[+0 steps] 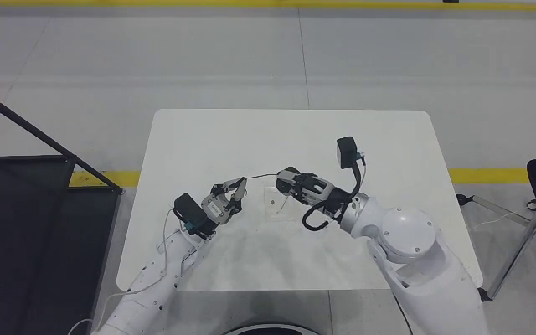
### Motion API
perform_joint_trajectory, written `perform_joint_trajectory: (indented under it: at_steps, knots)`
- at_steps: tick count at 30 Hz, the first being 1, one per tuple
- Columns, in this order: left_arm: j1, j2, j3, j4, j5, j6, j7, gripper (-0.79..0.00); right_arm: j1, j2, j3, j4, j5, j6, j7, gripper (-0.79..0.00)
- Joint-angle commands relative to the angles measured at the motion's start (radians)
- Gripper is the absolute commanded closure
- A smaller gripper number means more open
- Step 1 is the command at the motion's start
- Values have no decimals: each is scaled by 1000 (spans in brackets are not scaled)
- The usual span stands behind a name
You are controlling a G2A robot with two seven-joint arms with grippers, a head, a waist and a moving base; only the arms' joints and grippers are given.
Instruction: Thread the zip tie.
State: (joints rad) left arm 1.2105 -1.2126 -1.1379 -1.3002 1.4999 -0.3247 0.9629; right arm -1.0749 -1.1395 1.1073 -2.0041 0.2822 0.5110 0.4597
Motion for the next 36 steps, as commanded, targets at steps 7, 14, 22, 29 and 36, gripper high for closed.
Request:
perform_joint_trajectory:
  at_steps: [7, 14, 22, 29, 36]
  knots:
    - [0, 0, 0, 0, 0, 0, 0, 0, -9, -3, 3, 1, -2, -28, -3, 0]
    - [0, 0, 0, 0, 0, 0, 0, 0, -12, -5, 2, 2, -9, -39, 3, 0]
    - [0, 0, 0, 0, 0, 0, 0, 0, 11, -8, -8, 17, -12, -22, 37, 0]
    - [0, 0, 0, 0, 0, 0, 0, 0, 10, -12, -11, 21, -13, -52, 26, 0]
    - [0, 0, 0, 0, 0, 0, 0, 0, -4, -13, -5, 15, -19, -87, 22, 0]
